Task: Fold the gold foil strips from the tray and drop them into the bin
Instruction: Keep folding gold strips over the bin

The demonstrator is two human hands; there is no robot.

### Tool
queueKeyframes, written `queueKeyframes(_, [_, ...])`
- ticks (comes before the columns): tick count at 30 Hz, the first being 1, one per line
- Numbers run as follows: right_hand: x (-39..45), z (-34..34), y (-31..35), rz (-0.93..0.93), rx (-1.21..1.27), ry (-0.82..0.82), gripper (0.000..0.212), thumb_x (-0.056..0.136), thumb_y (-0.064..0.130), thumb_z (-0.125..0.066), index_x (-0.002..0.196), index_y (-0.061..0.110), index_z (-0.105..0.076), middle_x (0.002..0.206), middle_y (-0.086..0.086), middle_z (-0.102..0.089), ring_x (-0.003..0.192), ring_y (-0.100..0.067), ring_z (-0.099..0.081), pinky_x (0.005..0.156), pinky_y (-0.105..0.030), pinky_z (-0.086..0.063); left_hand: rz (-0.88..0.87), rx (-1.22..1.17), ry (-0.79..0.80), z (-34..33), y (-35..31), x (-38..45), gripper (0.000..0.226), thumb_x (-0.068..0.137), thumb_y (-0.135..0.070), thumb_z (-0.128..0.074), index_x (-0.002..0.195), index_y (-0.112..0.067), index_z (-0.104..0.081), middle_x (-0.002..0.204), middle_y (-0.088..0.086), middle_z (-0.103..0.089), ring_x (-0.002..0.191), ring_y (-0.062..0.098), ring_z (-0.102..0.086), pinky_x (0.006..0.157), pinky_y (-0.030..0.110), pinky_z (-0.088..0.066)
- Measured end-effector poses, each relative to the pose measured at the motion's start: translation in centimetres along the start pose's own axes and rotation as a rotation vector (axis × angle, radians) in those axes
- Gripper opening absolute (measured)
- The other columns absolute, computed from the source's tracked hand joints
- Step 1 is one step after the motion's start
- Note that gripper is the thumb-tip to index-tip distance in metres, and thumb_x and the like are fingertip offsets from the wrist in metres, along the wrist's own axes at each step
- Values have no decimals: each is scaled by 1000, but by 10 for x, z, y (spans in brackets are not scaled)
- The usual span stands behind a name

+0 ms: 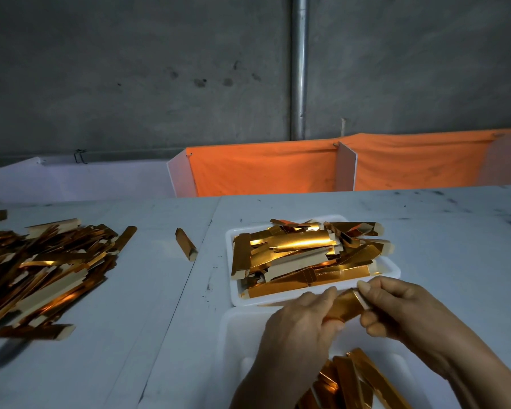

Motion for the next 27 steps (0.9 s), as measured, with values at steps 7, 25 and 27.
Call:
queueKeyframes(7, [-3,-8,1,-71,342,87,27,72,14,-62,93,-2,-65,63,-23,-63,48,-20,-65,43,-24,-55,46,-169,-108,6,6,-3,57,96,-43,-47,147,-39,-22,147,-17,-37,133,7,-35,100,18,-32])
queueKeyframes(25, [-9,-6,27,216,-106,11,22,92,7,-57,79,19,-71,78,-4,-66,74,-23,-71,56,-21,-53,202,-597,-140,4,32,-6,47,85,-24,-68,124,-46,-51,103,-38,-42,100,-3,-44,72,7,-39])
queueKeyframes(27, [-11,-9,27,201,-115,50,24,93,10,-54,81,19,-73,79,-5,-69,77,-21,-71,58,-22,-53,215,-612,-137,4,33,-7,47,85,-23,-69,123,-44,-53,107,-33,-47,105,0,-47,74,8,-40])
Point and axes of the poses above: each hand's wrist, its own x-axis towards the middle knuckle, its own z-axis out of the back of the hand, y = z × x, the point moved 10 cm from there along x, towards the middle knuckle
